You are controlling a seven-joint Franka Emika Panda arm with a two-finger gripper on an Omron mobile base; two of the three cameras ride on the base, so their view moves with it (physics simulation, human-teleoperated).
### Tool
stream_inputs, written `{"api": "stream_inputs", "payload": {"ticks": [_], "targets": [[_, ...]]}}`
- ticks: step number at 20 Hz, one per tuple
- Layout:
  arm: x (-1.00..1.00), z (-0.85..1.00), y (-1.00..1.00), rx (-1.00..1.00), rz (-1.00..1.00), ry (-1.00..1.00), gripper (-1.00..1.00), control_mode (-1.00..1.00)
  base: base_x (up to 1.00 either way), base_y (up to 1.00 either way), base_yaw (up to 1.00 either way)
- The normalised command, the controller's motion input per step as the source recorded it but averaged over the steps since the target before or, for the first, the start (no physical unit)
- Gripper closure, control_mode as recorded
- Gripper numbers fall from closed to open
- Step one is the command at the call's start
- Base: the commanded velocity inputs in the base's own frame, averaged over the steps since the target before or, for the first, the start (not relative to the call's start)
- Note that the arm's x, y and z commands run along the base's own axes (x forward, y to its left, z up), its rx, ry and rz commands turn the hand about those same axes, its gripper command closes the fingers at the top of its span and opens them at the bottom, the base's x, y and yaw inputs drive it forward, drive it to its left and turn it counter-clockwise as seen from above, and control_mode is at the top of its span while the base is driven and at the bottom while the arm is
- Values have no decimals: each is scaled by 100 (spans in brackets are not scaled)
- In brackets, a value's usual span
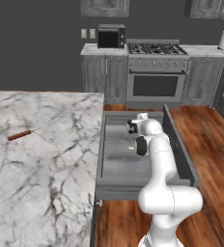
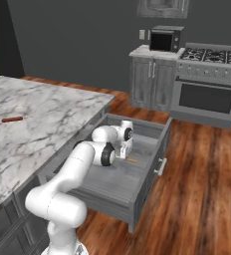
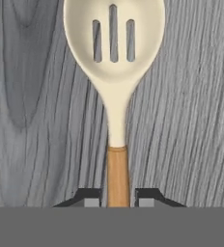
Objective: Pick the wooden spoon from the drawer and place it on the counter.
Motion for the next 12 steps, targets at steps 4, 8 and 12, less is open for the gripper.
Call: {"api": "stream_inputs", "payload": {"ticks": [4,8,12], "targets": [[-100,-10,-99,22,0,10,100,-100,0,0,0],[-100,-11,-93,19,0,19,100,-100,0,0,0],[-100,2,-27,18,0,18,100,-100,0,0,0]]}}
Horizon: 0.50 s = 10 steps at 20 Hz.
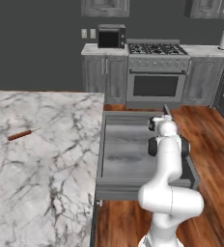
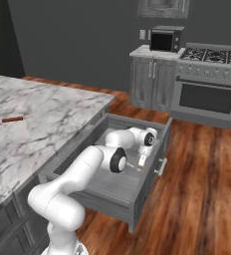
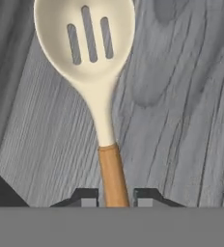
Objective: Pick the wooden spoon from the drawer and place it on the counter.
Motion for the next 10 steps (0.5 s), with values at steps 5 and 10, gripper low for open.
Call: {"api": "stream_inputs", "payload": {"ticks": [5,10], "targets": [[-100,74,28,28,0,2,100,-100,0,0,0],[-100,100,67,34,1,-15,100,-100,0,0,0]]}}
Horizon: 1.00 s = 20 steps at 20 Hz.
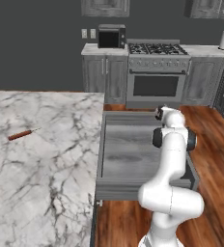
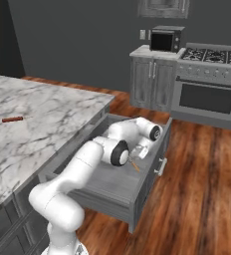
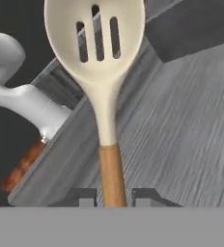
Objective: Pick the wooden spoon from the drawer and place it on the counter.
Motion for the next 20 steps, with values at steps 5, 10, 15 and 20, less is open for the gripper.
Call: {"api": "stream_inputs", "payload": {"ticks": [5,10,15,20], "targets": [[-100,87,95,38,-1,-47,100,-100,0,0,0],[-90,47,100,22,-12,-59,100,-100,0,0,0],[-45,68,100,6,-12,-46,100,-100,0,0,0],[-2,100,100,-2,-4,-31,100,-100,0,0,0]]}}
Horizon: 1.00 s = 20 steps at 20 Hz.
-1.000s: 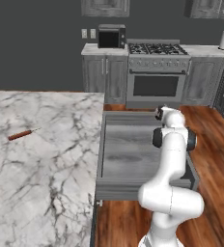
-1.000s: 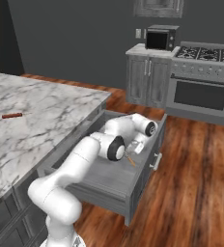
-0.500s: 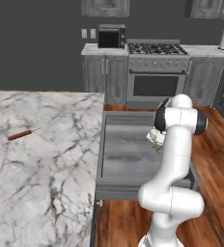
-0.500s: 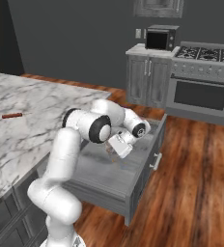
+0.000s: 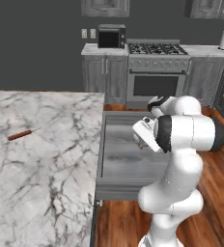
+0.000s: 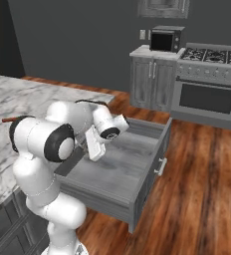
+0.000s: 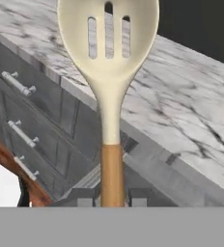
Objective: Pick the wooden spoon from the drawer and place it on the counter.
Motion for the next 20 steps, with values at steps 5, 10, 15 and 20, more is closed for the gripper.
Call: {"api": "stream_inputs", "payload": {"ticks": [5,10,15,20], "targets": [[0,96,100,-16,0,-15,100,-100,0,0,0],[0,43,100,-29,0,0,100,-100,0,0,0],[0,-17,100,-43,1,16,100,-100,0,0,0],[4,-43,99,-33,7,21,100,-100,0,0,0]]}}
